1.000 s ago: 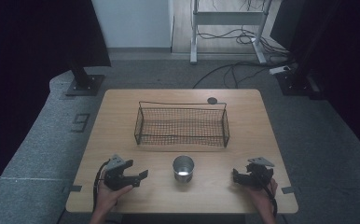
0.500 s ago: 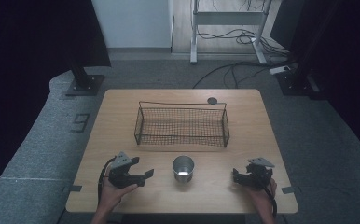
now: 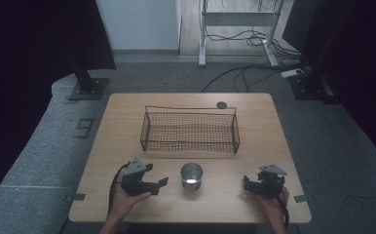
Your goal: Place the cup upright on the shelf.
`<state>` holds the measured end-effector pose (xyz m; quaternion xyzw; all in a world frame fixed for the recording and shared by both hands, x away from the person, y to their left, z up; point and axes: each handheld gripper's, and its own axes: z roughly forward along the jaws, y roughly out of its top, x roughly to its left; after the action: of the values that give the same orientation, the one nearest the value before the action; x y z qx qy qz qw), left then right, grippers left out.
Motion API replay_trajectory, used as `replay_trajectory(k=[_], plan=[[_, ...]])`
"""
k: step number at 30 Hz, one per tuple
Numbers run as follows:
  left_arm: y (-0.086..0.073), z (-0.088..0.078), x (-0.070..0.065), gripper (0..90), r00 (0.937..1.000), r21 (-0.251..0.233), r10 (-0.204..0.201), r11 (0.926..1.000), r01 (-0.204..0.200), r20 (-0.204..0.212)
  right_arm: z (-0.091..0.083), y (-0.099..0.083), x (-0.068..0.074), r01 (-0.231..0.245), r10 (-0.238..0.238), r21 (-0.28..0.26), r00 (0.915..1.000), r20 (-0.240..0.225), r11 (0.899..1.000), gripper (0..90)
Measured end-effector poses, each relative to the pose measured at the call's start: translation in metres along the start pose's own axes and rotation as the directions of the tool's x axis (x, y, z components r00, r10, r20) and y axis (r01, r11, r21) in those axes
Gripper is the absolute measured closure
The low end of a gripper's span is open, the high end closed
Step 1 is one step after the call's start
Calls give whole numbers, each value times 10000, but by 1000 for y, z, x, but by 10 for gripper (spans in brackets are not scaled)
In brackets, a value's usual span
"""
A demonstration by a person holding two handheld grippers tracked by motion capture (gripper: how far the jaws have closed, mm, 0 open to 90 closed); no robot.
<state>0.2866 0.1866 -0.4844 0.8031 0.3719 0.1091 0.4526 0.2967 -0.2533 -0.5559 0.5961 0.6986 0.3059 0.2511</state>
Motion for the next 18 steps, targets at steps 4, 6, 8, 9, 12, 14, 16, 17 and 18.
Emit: replay_trajectory(k=[4, 6, 8, 9, 12, 14, 16, 17, 18], plan=[[3, 1, -1, 157, 10000, -4, 21, 10000, -21, 92, 0, 0, 0, -8, 8, -2, 10000, 23, 10000, 63], [4, 2, -2, 156, 9999, 29, 51, 10000, -51, 89, 0, 0, 0, -6, 6, -11, 10000, 28, 10000, 64], [5, 2, -2, 156, 9999, 40, 79, 10000, -79, 85, 0, 0, 0, -14, 14, -14, 10000, 37, 10000, 66], [7, 3, -3, 156, 9999, 51, 115, 9999, -116, 102, 0, 0, 0, -15, 16, -17, 10000, 40, 10000, 66], [11, 5, -5, 156, 9997, 66, 184, 9998, -185, 133, 0, 0, 0, -15, 15, -17, 10000, 41, 10000, 67], [13, 7, -7, 156, 9997, 98, 209, 9997, -210, 155, 0, 0, 0, -17, 17, -22, 10000, 58, 10000, 69], [15, 9, -9, 156, 9996, 136, 231, 9996, -233, 190, 0, 0, 0, -24, 24, -28, 10000, 76, 10000, 70], [16, 10, -10, 156, 9995, 143, 240, 9996, -243, 206, 0, 0, 0, -23, 24, -30, 10000, 79, 10000, 71], [17, 11, -10, 156, 9994, 177, 249, 9995, -254, 259, 0, 0, 0, -25, 25, -29, 10000, 80, 10000, 71]])
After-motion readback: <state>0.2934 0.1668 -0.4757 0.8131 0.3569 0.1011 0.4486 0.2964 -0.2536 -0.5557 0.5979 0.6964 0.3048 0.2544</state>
